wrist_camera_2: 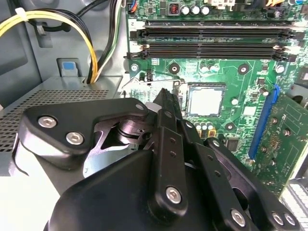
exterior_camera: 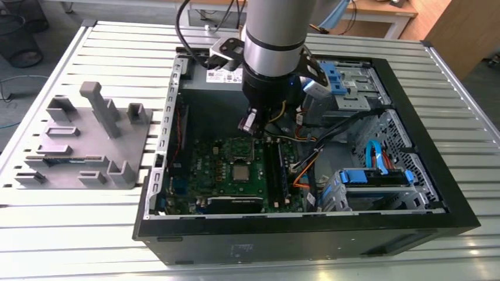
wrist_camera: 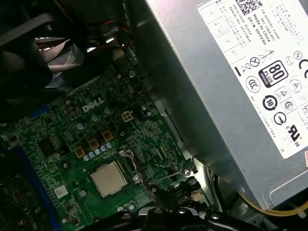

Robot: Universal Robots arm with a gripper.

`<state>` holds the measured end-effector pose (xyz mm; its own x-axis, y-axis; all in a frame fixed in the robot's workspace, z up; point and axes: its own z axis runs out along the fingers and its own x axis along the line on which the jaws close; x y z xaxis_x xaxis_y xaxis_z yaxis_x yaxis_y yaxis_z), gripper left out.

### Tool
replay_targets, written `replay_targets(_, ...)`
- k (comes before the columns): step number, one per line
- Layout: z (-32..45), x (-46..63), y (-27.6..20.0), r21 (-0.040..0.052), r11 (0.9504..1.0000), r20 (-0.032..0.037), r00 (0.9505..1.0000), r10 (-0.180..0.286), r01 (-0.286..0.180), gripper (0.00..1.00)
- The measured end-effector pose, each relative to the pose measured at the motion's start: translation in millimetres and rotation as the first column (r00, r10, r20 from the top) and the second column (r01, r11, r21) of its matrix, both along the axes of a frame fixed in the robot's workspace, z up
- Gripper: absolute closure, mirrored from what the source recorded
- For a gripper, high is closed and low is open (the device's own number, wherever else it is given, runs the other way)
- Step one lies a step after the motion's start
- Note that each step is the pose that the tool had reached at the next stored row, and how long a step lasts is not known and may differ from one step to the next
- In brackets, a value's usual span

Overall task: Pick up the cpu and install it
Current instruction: 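Close the cpu cover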

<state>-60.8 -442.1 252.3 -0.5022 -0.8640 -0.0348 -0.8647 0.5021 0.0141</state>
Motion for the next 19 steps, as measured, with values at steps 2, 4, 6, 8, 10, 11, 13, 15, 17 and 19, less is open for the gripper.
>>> replay_targets(2, 0.0, 0.0, -1.8, 0.0000, 1.0000, 0.0000, 1.0000, 0.004, -0.004, 0.89)
replay_targets(4, 0.1, 0.0, -3.6, -0.0001, 1.0000, 0.0000, 1.0000, 0.007, -0.007, 0.89)
replay_targets(6, 0.1, 0.0, -5.4, 0.0000, 0.9999, 0.0000, 0.9999, 0.010, -0.010, 0.89)
replay_targets(8, 0.1, 0.0, -7.2, 0.0000, 0.9999, 0.0000, 0.9999, 0.013, -0.013, 0.89)
replay_targets(10, 0.1, 0.0, -9.2, 0.0000, 0.9999, 0.0000, 0.9999, 0.016, -0.016, 0.89)
replay_targets(11, 0.1, 0.0, -10.2, 0.0000, 0.9998, 0.0000, 0.9998, 0.017, -0.017, 0.89)
replay_targets(13, 0.2, 0.0, -12.2, 0.0000, 0.9998, 0.0000, 0.9998, 0.020, -0.020, 0.89)
replay_targets(15, 0.2, 0.0, -14.3, 0.0000, 0.9998, 0.0000, 0.9998, 0.022, -0.022, 0.89)
replay_targets(17, 0.2, 0.0, -16.5, 0.0001, 0.9997, 0.0000, 0.9997, 0.025, -0.025, 0.89)
replay_targets(19, 0.3, 0.0, -18.6, 0.0000, 0.9996, 0.0000, 0.9996, 0.027, -0.027, 0.89)
